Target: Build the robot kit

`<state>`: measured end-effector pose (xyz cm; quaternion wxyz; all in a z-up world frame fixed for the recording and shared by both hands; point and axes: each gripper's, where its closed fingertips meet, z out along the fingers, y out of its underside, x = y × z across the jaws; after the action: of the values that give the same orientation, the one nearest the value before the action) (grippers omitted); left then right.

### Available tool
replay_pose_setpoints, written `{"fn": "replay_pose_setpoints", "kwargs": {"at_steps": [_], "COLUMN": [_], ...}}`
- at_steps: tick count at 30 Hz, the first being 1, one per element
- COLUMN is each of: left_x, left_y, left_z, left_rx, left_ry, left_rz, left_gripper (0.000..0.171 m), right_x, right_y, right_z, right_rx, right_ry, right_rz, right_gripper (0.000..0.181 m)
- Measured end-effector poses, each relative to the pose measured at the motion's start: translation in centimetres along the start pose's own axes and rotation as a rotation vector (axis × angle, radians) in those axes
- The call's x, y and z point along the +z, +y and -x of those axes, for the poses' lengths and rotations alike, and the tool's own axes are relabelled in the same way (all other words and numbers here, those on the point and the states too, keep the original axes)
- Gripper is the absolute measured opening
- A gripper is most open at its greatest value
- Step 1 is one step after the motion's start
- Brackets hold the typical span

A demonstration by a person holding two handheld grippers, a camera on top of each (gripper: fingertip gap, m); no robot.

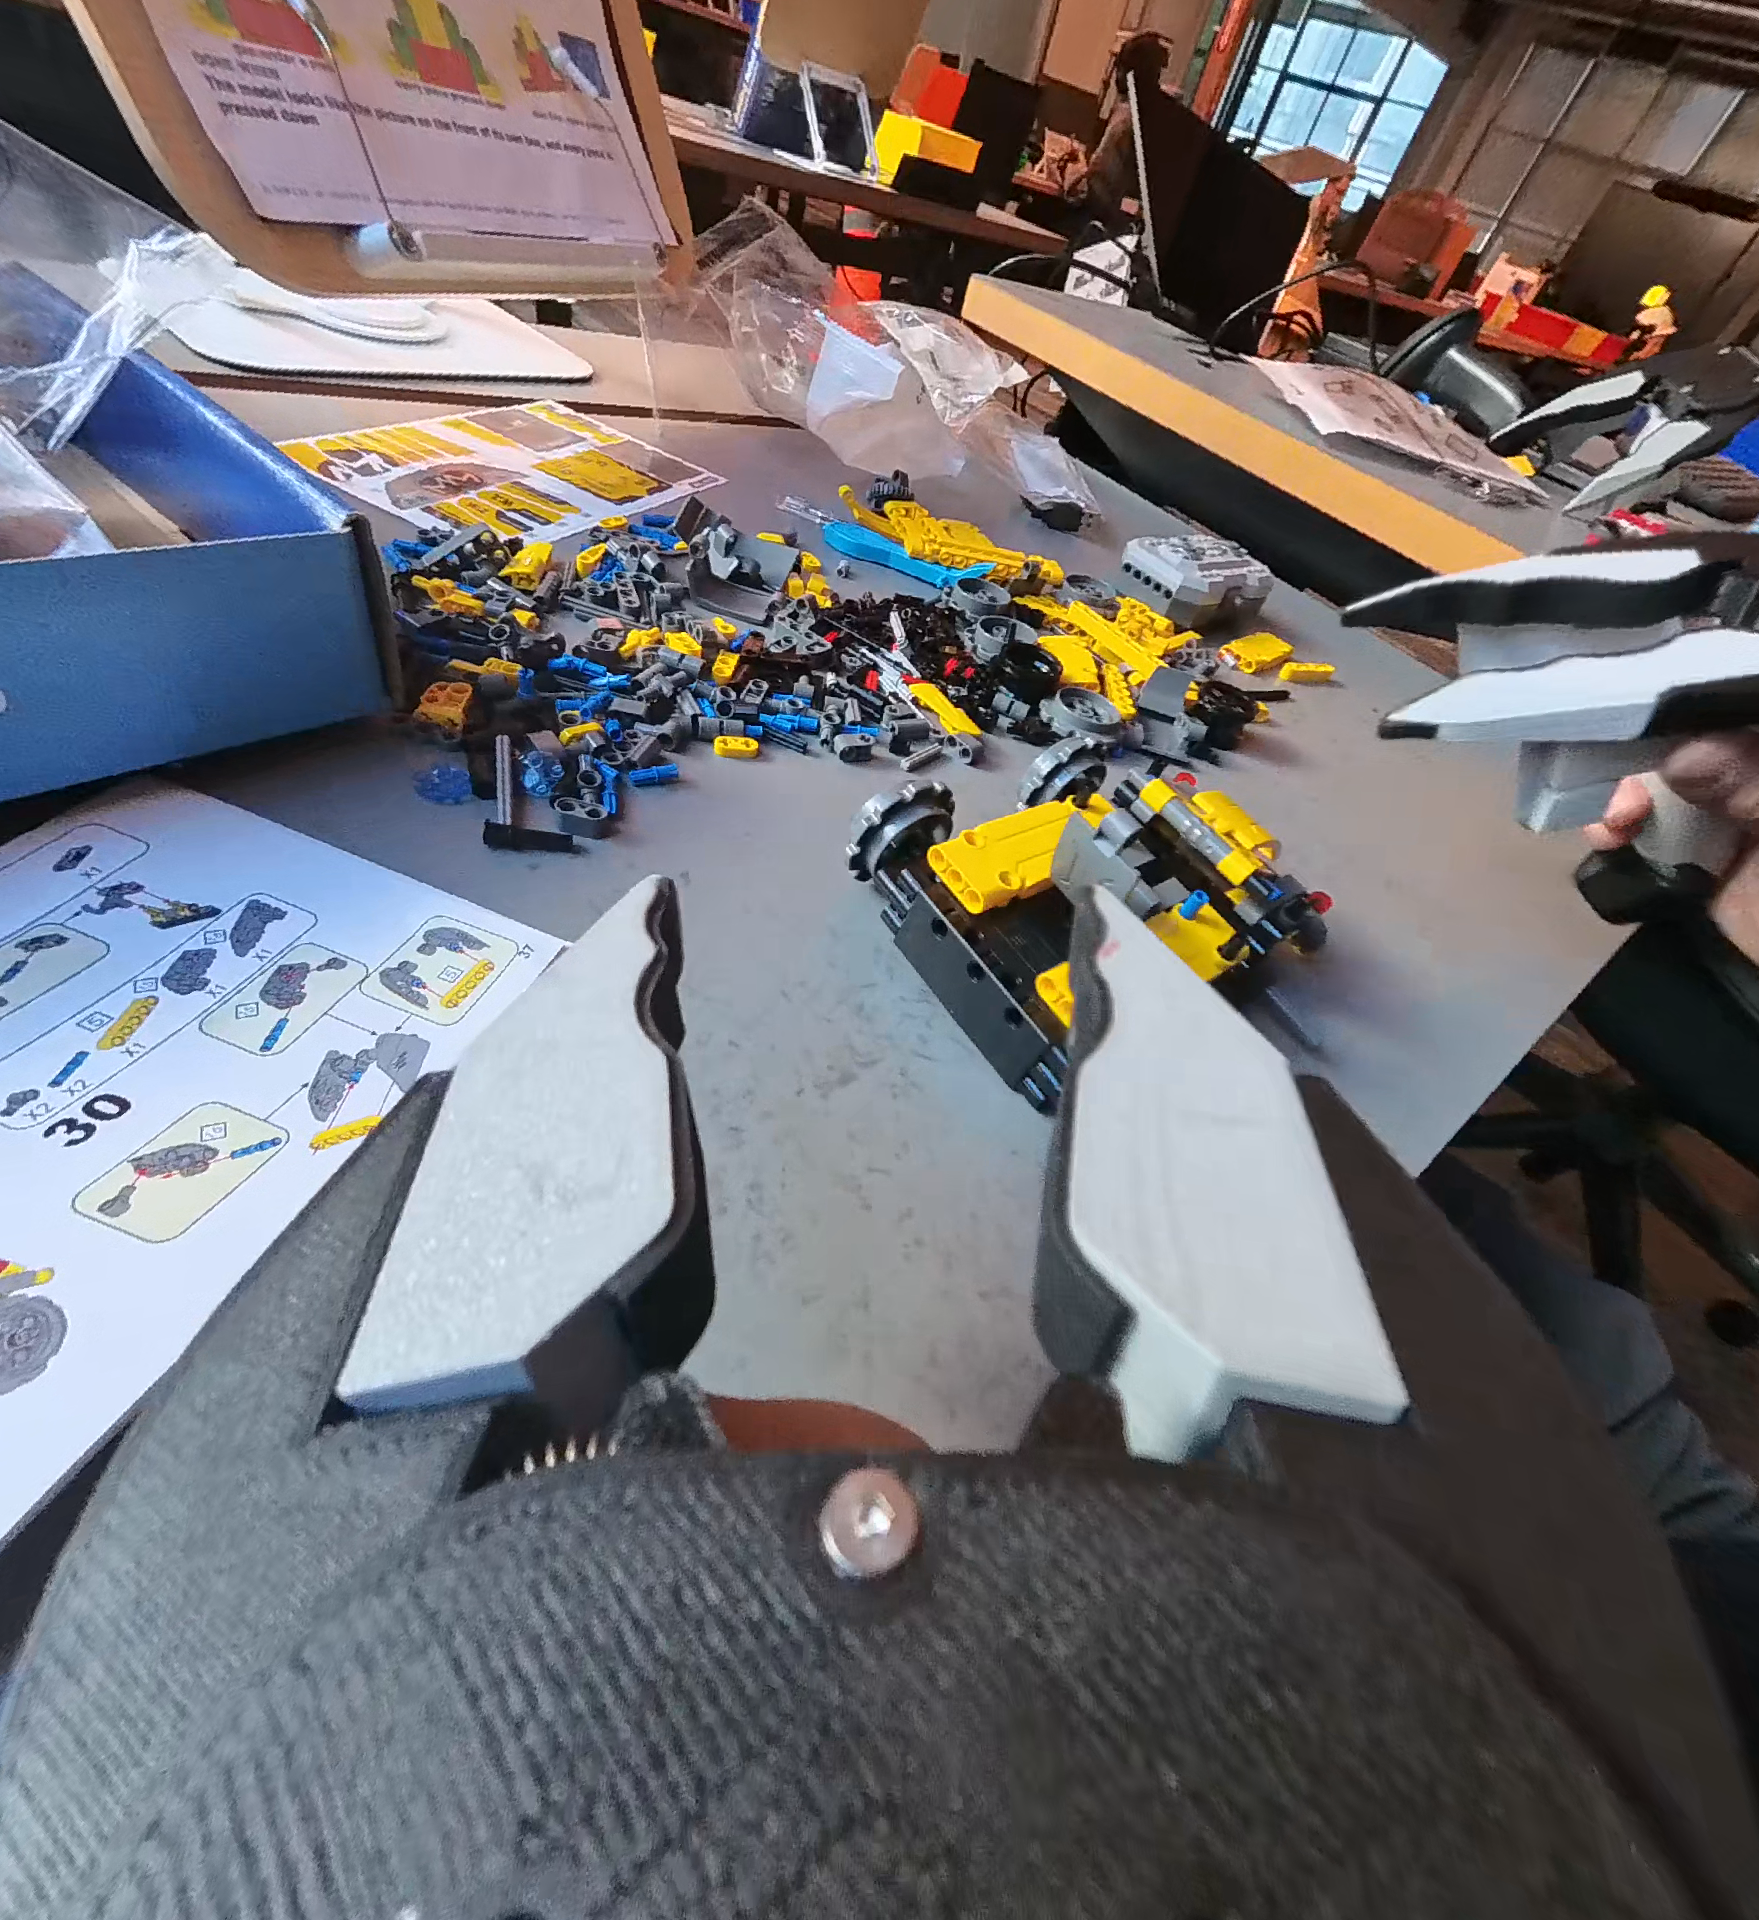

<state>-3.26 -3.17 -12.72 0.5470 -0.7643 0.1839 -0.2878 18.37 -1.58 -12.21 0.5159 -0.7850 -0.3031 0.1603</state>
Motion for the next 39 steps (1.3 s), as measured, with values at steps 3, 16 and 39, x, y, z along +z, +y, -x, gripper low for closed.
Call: {"fn": "replay_pose_setpoints", "kwargs": {"at_steps": [3, 16, 39], "left_x": [0.1, 0.9, 0.5], "left_y": [0.2, 2.6, 3.8], "left_z": [-0.3, -4.1, -7.1], "left_rx": [0.007, 0.11, 0.136], "left_ry": [0.024, 0.201, 0.402], "left_rz": [0.009, 0.118, 0.171], "left_gripper": [0.072, 0.062, 0.052], "right_x": [-0.4, -1.8, 12.6], "right_y": [1.0, 0.6, -0.1], "right_z": [-1.8, -10.6, -3.3], "right_rx": [0.058, -0.039, -0.237], "right_ry": [0.069, 0.302, -0.07], "right_rz": [0.039, 0.09, 0.411], "right_gripper": [0.068, 0.04, 0.011]}}
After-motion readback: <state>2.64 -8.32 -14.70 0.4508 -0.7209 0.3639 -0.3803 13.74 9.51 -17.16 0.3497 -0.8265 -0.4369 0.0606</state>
